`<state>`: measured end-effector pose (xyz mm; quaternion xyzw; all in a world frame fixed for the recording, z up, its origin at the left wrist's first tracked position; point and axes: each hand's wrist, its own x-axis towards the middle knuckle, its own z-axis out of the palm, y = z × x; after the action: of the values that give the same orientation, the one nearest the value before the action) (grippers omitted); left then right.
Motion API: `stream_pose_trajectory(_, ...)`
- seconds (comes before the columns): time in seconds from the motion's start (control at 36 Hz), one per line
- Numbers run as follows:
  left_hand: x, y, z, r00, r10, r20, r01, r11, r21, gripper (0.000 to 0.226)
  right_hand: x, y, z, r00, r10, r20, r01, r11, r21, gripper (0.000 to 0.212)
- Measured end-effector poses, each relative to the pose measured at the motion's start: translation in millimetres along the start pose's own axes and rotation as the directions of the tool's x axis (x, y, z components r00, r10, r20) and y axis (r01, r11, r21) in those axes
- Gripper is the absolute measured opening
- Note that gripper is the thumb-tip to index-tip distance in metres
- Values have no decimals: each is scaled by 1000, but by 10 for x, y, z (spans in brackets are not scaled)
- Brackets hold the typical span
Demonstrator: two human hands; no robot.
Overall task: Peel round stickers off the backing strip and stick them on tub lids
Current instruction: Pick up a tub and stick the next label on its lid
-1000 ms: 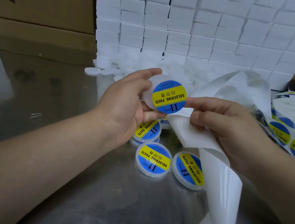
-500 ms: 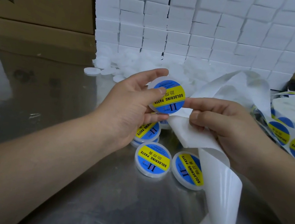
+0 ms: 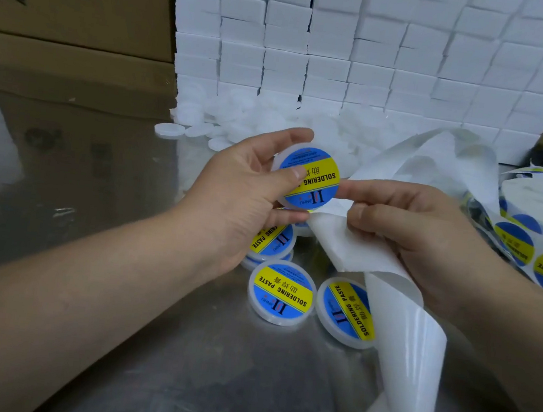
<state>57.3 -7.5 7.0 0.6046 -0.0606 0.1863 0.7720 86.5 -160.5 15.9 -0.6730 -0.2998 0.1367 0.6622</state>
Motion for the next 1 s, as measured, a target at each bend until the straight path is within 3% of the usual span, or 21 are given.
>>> stream_pose_trajectory(0.17,-89,14,42,977,211,-38,-198,954,227,37,21,15,0,996,-6,-90,-4,994,-112,44)
stream_pose_trajectory(0.33,-115,115,60,893,421,-159,-352,873,337,37,103,59,-89,933,-56,-355,-89,921,-380,27)
stream_pose_trajectory(0.42,-75,156,24,902,397,-169,-330,887,322,35,112,67,-107,908,-62,-414,-75,949,-307,26)
stream_pose_trajectory(0.53,-137,19,74,969,248,18,-230,864,447,33,32,29,-29,957,-158,-245,83,954,-289,38)
stream_pose_trajectory(0.61,-181,5,110,979,193,70,-203,859,471,31,-29,8,25,985,-169,-33,150,936,-317,19)
stream_pose_trajectory(0.72,-190,-23,91,976,184,114,-216,820,530,21,-1,69,-3,986,-160,-47,125,895,-429,18)
stream_pose_trajectory(0.89,-188,-44,45,968,208,141,-247,694,676,18,0,81,-19,981,-177,-78,143,934,-329,29)
stream_pose_trajectory(1.0,-200,-15,55,962,225,157,-269,665,696,13,-12,62,-32,978,-194,-71,151,905,-397,45)
